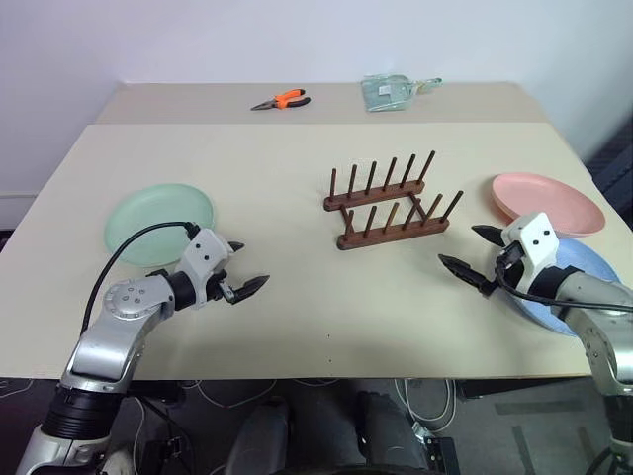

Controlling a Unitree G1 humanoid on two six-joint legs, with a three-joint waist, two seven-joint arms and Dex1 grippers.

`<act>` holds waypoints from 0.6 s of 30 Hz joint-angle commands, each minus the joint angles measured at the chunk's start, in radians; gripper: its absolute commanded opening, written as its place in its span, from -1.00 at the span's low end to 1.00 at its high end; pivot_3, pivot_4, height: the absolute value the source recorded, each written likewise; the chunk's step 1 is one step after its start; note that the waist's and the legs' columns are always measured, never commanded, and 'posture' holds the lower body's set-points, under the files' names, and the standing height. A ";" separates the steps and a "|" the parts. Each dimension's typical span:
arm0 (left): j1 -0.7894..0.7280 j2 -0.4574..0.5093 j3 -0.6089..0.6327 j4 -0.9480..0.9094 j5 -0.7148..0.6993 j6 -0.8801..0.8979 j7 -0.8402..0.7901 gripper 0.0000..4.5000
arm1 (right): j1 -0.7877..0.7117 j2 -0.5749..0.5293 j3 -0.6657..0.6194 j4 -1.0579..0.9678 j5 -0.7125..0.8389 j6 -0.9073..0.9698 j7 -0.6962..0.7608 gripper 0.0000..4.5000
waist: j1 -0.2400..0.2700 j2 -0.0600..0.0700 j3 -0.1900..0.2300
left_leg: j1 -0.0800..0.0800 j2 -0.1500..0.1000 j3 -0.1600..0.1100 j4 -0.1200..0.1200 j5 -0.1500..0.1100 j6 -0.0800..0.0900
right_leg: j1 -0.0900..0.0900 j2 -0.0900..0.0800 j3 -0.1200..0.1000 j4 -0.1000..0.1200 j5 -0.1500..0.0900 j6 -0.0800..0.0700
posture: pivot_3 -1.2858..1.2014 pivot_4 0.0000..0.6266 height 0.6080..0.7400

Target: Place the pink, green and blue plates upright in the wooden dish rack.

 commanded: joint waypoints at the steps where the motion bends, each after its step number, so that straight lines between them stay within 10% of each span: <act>1: -0.027 -0.009 -0.002 -0.025 -0.006 0.004 0.009 0.90 | -0.027 0.016 -0.005 -0.040 -0.010 -0.020 -0.019 0.99 | -0.001 0.000 0.000 | 0.000 0.000 0.000 0.000 0.000 0.000 | 0.000 0.000 0.000 0.000 0.000 0.000 | 0.03 -0.52 1.00; 9: -0.066 -0.049 -0.060 0.019 0.005 -0.006 -0.007 0.90 | -0.062 0.012 0.042 -0.008 -0.029 0.011 0.011 0.99 | 0.001 0.000 0.000 | 0.000 0.000 0.000 0.000 0.000 0.000 | 0.000 0.000 0.000 0.000 0.001 -0.002 | 0.03 -0.52 1.00; 18: -0.384 -0.301 -0.248 0.544 0.125 -0.205 -0.047 0.90 | 0.022 0.067 0.010 -0.177 -0.049 0.060 -0.115 0.99 | 0.024 0.000 0.000 | 0.000 -0.002 0.000 0.001 0.000 0.000 | 0.000 0.000 -0.001 0.000 0.003 0.002 | 0.03 -0.52 1.00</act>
